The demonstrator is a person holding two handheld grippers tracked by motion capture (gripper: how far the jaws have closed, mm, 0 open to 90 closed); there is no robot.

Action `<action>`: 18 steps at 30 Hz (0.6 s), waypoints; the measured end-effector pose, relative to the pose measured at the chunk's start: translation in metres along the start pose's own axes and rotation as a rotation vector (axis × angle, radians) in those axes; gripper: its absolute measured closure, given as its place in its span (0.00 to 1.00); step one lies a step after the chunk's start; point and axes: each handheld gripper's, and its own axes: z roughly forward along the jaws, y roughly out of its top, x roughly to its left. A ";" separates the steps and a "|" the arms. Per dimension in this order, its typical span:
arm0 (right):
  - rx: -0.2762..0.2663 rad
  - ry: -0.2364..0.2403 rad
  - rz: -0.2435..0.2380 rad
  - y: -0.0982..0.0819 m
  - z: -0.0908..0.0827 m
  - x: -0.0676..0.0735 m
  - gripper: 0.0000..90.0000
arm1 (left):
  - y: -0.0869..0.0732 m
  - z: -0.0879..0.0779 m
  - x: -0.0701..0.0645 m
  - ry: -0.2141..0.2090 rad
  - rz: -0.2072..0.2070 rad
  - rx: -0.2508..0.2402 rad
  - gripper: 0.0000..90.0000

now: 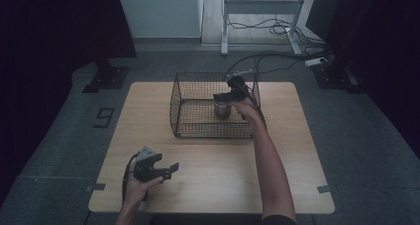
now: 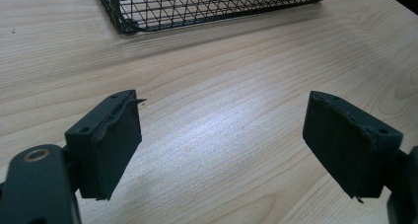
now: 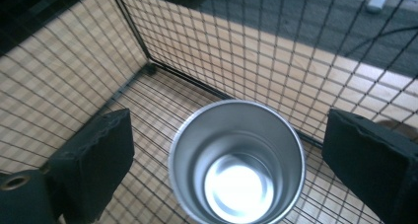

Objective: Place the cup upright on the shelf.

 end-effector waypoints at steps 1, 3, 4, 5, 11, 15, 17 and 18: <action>0.000 0.000 0.000 0.000 0.000 0.000 0.08 | 0.000 0.000 0.000 0.000 0.001 0.000 0.17; -0.013 0.018 0.001 0.001 -0.005 0.004 0.10 | 0.000 0.000 0.001 0.002 0.001 -0.001 0.17; -0.019 0.024 -0.007 0.001 -0.009 0.008 0.11 | 0.000 -0.001 0.001 0.004 0.001 -0.002 0.17; -0.019 0.024 -0.007 0.001 -0.009 0.008 0.11 | 0.000 -0.001 0.001 0.004 0.000 -0.002 0.17; -0.040 0.024 -0.002 -0.004 -0.026 0.016 0.15 | 0.000 -0.005 0.004 0.012 -0.010 -0.011 0.17; -0.053 0.025 -0.006 -0.009 -0.035 0.021 0.16 | 0.001 -0.005 0.004 0.011 -0.011 -0.014 0.17; -0.056 0.029 -0.007 -0.010 -0.038 0.023 0.17 | 0.001 -0.005 0.003 0.011 -0.010 -0.015 0.17; -0.064 0.031 -0.010 -0.012 -0.041 0.025 0.17 | 0.001 -0.005 0.003 0.011 -0.009 -0.013 0.17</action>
